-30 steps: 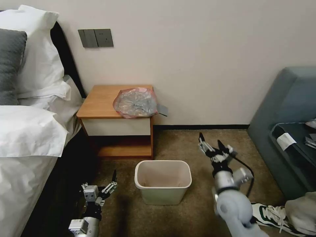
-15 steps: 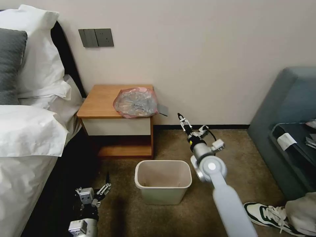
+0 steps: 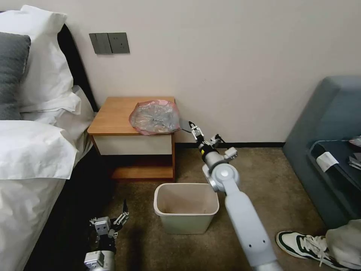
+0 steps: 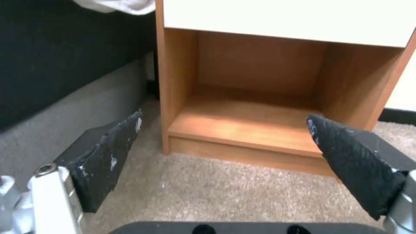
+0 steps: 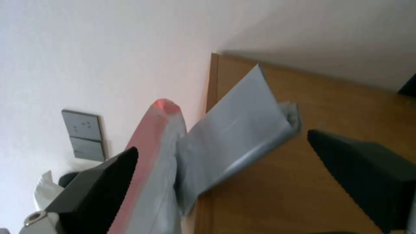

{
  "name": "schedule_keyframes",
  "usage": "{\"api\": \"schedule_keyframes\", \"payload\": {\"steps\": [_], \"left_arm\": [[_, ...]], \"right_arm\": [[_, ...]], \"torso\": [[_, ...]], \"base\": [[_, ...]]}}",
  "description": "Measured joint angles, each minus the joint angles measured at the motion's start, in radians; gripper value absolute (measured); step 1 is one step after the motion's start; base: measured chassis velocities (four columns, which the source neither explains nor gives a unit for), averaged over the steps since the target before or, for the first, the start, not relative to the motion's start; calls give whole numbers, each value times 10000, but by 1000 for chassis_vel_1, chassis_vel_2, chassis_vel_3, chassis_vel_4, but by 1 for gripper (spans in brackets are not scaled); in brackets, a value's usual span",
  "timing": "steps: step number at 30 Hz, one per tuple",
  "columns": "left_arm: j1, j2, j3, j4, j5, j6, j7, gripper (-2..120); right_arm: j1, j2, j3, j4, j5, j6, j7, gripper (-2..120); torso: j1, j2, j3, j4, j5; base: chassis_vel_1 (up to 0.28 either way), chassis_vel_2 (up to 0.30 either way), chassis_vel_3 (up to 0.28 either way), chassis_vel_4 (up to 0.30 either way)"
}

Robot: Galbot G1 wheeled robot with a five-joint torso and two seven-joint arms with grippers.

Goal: Pick up the garbage bag from the table and place it over the trash can.

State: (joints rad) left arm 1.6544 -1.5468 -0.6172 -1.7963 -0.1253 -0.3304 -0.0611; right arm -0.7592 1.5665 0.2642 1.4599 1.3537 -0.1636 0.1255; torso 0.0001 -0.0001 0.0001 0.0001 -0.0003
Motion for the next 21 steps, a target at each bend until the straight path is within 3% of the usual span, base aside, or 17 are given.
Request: {"api": "schedule_keyframes", "payload": {"steps": [14, 21], "left_arm": [[300, -348, -190, 57, 429, -140, -161, 100], [301, -394, -175, 193, 540, -218, -198, 100]], "right_arm": [[950, 415, 220, -1825, -39, 81, -842, 100], [1061, 415, 243, -2048, -145, 116, -1062, 100]], "torso": [[0, 0, 0, -2, 2], [0, 2, 0, -2, 3]], "base": [[0, 0, 0, 0], [0, 0, 0, 0]]}}
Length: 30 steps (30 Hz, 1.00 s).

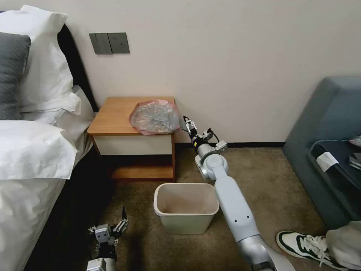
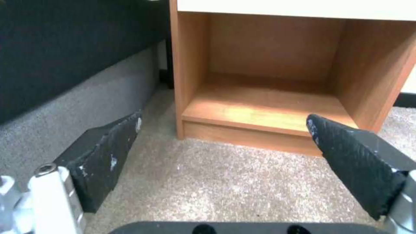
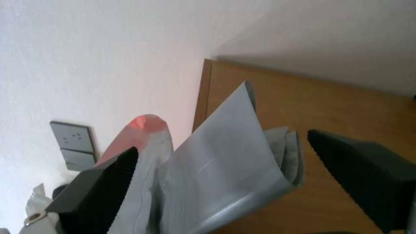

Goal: Pick up the garbage bag from the table and place it over the trash can.

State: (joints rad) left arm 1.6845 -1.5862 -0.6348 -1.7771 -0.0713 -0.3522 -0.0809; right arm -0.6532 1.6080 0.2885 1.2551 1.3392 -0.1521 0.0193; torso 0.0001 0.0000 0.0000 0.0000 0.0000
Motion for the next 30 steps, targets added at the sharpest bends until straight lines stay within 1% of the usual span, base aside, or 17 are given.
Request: {"api": "schedule_keyframes", "payload": {"steps": [3, 6, 7, 8, 11, 12, 15, 16, 19, 20, 23, 24, 27, 28, 29, 30], "left_arm": [[-47, 11, 10, 15, 5, 0, -11, 100], [-99, 1, 32, 53, 8, 1, -29, 100], [-99, 1, 32, 53, 8, 1, -29, 100], [-110, -7, 46, 85, 23, 0, -37, 100], [-128, -41, 77, 190, 87, -27, -62, 100], [-128, -41, 77, 190, 87, -27, -62, 100], [-136, -49, 86, 216, 138, -44, -78, 100], [-136, -49, 86, 216, 138, -44, -78, 100], [-138, -45, 81, 196, 141, -44, -94, 100], [-138, -45, 81, 196, 141, -44, -94, 100], [-109, -32, 69, 166, 141, -46, -106, 100], [-109, -32, 69, 166, 141, -46, -106, 100], [-93, -32, 66, 145, 143, -51, -114, 100], [-93, -32, 66, 145, 143, -51, -114, 100], [-93, -40, 67, 137, 148, -52, -116, 100], [-91, -49, 67, 134, 156, -52, -118, 100]], "right_arm": [[1, 0, 0, -17, -136, 41, -82, 98], [73, 11, 28, -40, -197, 80, -163, 86], [73, 11, 28, -40, -197, 80, -163, 86], [89, 25, 27, -51, -198, 94, -165, 82], [92, 24, 7, -64, -232, 136, -197, 68], [92, 24, 7, -64, -232, 136, -197, 68], [91, 18, -4, -108, -298, 162, -241, 54], [91, 18, -4, -108, -298, 162, -241, 54], [121, 14, -6, -148, -359, 170, -277, 39], [121, 14, -6, -148, -359, 170, -277, 39], [126, 11, -11, -191, -430, 177, -310, 25], [126, 11, -11, -191, -430, 177, -310, 25], [126, 8, -11, -191, -519, 184, -351, 10], [126, 8, -11, -191, -519, 184, -351, 10], [126, 8, -10, -191, -533, 185, -358, 6], [126, 7, -7, -191, -546, 187, -364, 0]], "torso": [[0, 0, 0, 0, 1], [0, 0, 0, -1, 0], [0, 0, 0, -1, 0], [0, 0, 0, -1, 0], [0, 0, 0, 1, 1], [0, 0, 0, 1, 1], [0, 0, 0, 0, 1], [0, 0, 0, 0, 1], [0, 0, 0, 0, 0], [0, 0, 0, 0, 0], [0, 0, 0, 0, 1], [0, 0, 0, 0, 1], [0, 0, 0, 0, 0], [0, 0, 0, 0, 0], [0, 0, 0, 0, 0], [0, 0, 0, 0, 1]], "base": [[0, 0, 0, 0], [0, 0, 0, 0], [0, 0, 0, 0], [0, 0, 0, 0], [0, 0, 0, 0], [0, 0, 0, 0], [0, 0, 0, 0], [0, 0, 0, 0], [0, 0, 0, 0], [0, 0, 0, 0], [0, 0, 0, 0], [0, 0, 0, 0], [0, 0, 0, 0], [0, 0, 0, 0], [0, 0, 0, 0], [0, 0, 0, 0]]}}
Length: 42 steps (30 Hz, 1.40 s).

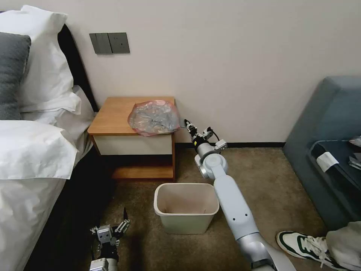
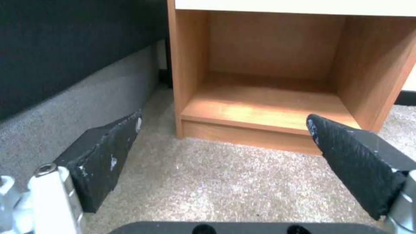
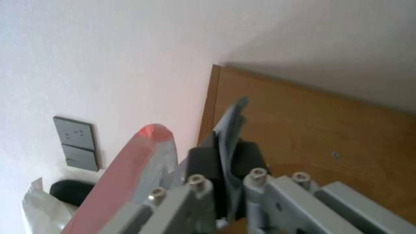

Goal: Pick up the garbage bag from the table and place it over the trash can.

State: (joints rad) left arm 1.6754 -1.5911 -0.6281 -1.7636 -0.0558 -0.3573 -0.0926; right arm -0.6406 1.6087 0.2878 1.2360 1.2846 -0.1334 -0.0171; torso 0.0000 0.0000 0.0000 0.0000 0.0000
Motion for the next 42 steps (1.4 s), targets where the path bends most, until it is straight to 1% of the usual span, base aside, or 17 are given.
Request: {"api": "schedule_keyframes", "payload": {"steps": [6, 10, 12, 14, 15, 17, 18, 21, 22, 24, 25, 28, 30, 33, 34, 36, 42], "left_arm": [[9, 11, -30, -1, 1, -5, -35, 100], [-49, 15, -69, 6, -36, -6, -90, 100], [-89, 10, -74, 34, -66, -8, -128, 100], [-153, -17, -76, 116, -86, -29, -176, 100], [-153, -17, -76, 116, -86, -29, -176, 100], [-172, -28, -87, 158, -111, -52, -206, 100], [-172, -28, -87, 158, -111, -52, -206, 100], [-181, -35, -164, 167, -225, -63, -240, 100], [-181, -35, -164, 167, -225, -63, -240, 100], [-195, -10, -230, 150, -302, -64, -278, 100], [-195, -10, -230, 150, -302, -64, -278, 100], [-204, 27, -268, 81, -390, -64, -327, 100], [-205, 35, -273, 55, -409, -64, -333, 100], [-204, 40, -286, 0, -445, -62, -359, 100], [-204, 40, -286, 0, -445, -62, -359, 100], [-211, 37, -283, -1, -450, -52, -367, 100], [-268, -24, -222, 14, -429, -35, -371, 100]], "right_arm": [[3, -3, 0, 112, -37, 32, 19, 0], [-150, -4, -93, 529, -26, 117, 218, 0], [-308, -5, -150, 893, 30, 145, 365, 0], [-714, -5, -307, 1727, 175, 169, 663, 0], [-714, -5, -307, 1727, 175, 169, 663, 0], [-1187, -5, -458, 2575, 308, 178, 900, 0], [-1187, -5, -458, 2575, 308, 178, 900, 0], [-2085, -5, -760, 3916, 437, 267, 1249, 0], [-2085, -5, -760, 3916, 437, 267, 1249, 0], [-2667, -23, -970, 4759, 451, 434, 1581, 0], [-2667, -23, -970, 4759, 451, 434, 1581, 0], [-3340, -190, -1167, 5687, 419, 703, 2031, 0], [-3478, -235, -1185, 5872, 418, 734, 2131, 0], [-4120, -535, -1234, 6723, 452, 758, 2584, 0], [-4120, -535, -1234, 6723, 452, 758, 2584, 0], [-4565, -782, -1328, 7180, 487, 694, 2814, 0], [-5472, -1182, -1598, 7613, 408, 505, 2979, 0]], "torso": [[0, 0, 0, 0, 0], [0, 0, 0, 0, 0], [0, 0, 0, 0, -1], [0, 0, 0, 1, -1], [0, 0, 0, 1, -1], [0, 0, 0, 0, -2], [0, 0, 0, 0, -2], [0, 0, -1, 0, 0], [0, 0, -1, 0, 0], [0, 0, -1, 1, -1], [0, 0, -1, 1, -1], [0, 0, -1, 0, -1], [0, 0, -1, 0, 0], [0, 0, -1, 0, 0], [0, 0, -1, 0, 0], [0, 0, -2, 0, 0], [0, 0, -2, 0, 0]], "base": [[0, 0, 0, 0], [0, 0, 0, 0], [0, 0, 0, 0], [0, 0, 0, 0], [0, 0, 0, 0], [0, 0, 0, 0], [0, 0, 0, 0], [0, 0, 0, 0], [0, 0, 0, 0], [0, 0, 0, 0], [0, 0, 0, 0], [0, 0, 0, 0], [0, 0, 0, 0], [0, 0, 0, 0], [0, 0, 0, 0], [0, 0, 0, 0], [0, 0, 0, 0]]}}
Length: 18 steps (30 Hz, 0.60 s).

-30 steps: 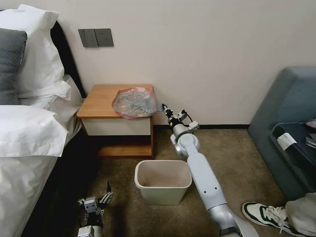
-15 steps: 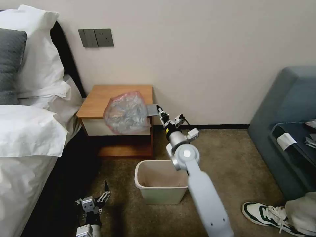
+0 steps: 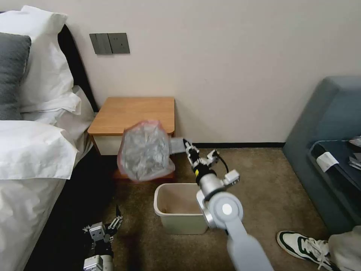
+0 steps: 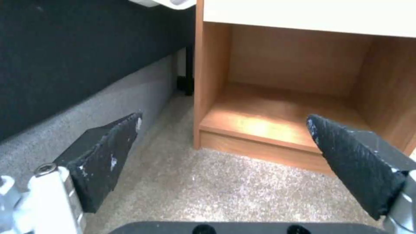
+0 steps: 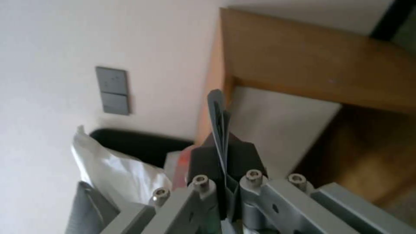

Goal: Pick up the garbage bag from the table and place it over the trash can.

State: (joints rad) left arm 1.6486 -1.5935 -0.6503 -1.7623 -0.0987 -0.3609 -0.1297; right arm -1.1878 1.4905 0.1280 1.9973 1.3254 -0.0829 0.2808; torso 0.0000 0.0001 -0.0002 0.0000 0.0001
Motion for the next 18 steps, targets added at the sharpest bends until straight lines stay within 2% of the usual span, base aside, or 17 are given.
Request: {"api": "schedule_keyframes", "payload": {"steps": [7, 13, 18], "left_arm": [[8, 27, -25, 38, 2, -15, -48, 100], [8, 92, -60, 54, -74, -36, -135, 100], [-87, 89, -30, 71, -87, -25, -144, 100]], "right_arm": [[-1160, -205, -97, 87, -414, 83, 158, 0], [-2307, -672, -37, 205, -693, 308, 217, 0], [-2484, -753, 84, 333, -711, 320, 318, 0]], "torso": [[0, 0, 0, -1, 0], [0, 0, 1, -1, 0], [0, 0, 1, -1, 0]], "base": [[0, 0, 0, 0], [0, 0, 0, 0], [0, 0, 0, 0]]}}
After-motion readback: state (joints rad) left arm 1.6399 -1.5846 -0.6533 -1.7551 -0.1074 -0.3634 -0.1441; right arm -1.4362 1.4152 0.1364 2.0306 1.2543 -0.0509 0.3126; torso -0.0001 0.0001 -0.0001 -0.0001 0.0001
